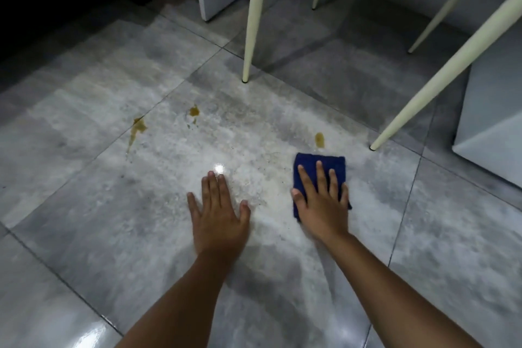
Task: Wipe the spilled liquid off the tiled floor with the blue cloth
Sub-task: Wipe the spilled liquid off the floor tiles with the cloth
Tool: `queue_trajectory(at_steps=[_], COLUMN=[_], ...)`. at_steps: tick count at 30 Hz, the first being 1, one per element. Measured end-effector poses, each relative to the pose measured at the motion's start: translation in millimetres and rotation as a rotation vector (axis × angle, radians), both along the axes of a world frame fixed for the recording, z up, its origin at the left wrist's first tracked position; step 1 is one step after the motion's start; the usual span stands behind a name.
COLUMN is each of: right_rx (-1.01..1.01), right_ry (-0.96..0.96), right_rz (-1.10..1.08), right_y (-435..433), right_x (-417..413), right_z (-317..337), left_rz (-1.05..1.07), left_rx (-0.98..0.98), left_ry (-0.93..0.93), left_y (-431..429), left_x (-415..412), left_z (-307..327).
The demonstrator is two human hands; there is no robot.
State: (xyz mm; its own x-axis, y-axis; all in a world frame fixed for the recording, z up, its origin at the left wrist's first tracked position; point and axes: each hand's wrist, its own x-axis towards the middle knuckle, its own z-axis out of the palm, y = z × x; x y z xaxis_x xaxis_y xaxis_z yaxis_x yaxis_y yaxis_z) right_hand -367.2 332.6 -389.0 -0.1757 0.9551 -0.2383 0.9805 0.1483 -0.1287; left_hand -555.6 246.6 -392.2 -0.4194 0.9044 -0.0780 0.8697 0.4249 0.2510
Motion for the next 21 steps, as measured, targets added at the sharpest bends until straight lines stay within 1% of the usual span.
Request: queue_trajectory(at_steps=[3, 6, 8, 10, 13, 16, 18, 21], right_rx=[-0.014, -0.024, -0.007, 0.023, 0.033, 0.022, -0.003, 0.034], right_ry=[0.041, 0.063, 0.052, 0.03, 0.0, 0.034, 0.051, 0.055], right_rz=[0.052, -0.041, -0.147, -0.211, -0.166, -0.078, -0.05, -0.145], right_y=[49.0, 85.9, 81.9, 59.6, 31.9, 58.1, 81.3, 65.2], right_x=[-7.9, 13.1, 35.6, 43.7, 22.7, -3.2, -3.4, 25.3], right_z=[0.8, 0.4, -0.7, -2.9, -5.0, -1.9, 1.0, 1.2], left_rz=[-0.007, -0.011, -0.01, 0.001, -0.004, -0.001, -0.014, -0.022], left_rx=[-0.009, -0.001, -0.011, -0.009, -0.007, -0.023, -0.029, -0.035], left_ry=[-0.004, 0.0, 0.009, 0.021, 0.013, 0.007, 0.006, 0.005], left_y=[-2.3, -2.5, -3.1, -2.4, -0.9, -1.5, -3.4, -3.9], left_x=[-1.1, -1.5, -0.4, 0.3, 1.1, 0.3, -0.3, 0.5], left_z=[-1.1, -2.0, -1.9, -1.1, 1.0, 1.0, 0.8, 1.1])
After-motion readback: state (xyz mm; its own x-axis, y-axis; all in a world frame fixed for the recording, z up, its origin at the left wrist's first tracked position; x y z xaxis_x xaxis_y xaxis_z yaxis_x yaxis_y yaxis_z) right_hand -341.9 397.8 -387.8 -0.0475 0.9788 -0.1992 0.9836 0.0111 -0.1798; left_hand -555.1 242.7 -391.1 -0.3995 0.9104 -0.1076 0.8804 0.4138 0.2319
